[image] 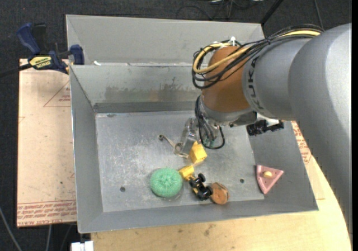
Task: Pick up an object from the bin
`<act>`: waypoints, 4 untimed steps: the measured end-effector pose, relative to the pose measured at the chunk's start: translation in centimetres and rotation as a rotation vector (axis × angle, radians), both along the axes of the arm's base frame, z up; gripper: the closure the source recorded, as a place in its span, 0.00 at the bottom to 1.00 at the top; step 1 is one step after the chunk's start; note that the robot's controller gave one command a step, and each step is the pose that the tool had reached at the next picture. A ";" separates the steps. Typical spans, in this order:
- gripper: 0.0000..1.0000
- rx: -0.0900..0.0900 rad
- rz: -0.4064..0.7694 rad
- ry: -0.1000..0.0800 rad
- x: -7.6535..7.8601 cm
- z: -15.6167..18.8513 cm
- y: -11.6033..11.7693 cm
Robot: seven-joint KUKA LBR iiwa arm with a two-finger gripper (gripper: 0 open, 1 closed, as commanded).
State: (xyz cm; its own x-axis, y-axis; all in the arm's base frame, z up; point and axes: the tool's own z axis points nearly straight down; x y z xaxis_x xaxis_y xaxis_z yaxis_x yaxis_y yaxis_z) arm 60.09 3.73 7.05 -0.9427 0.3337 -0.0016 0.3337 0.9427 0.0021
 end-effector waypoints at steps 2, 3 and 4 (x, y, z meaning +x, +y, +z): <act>1.00 0.000 0.000 0.011 -0.3 2.5 0.0; 1.00 0.000 0.000 0.004 -0.1 4.7 0.0; 1.00 0.000 0.001 0.001 -0.1 6.7 0.0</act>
Offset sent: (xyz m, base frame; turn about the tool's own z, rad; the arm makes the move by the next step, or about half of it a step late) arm -0.0002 0.0000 0.0776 0.0000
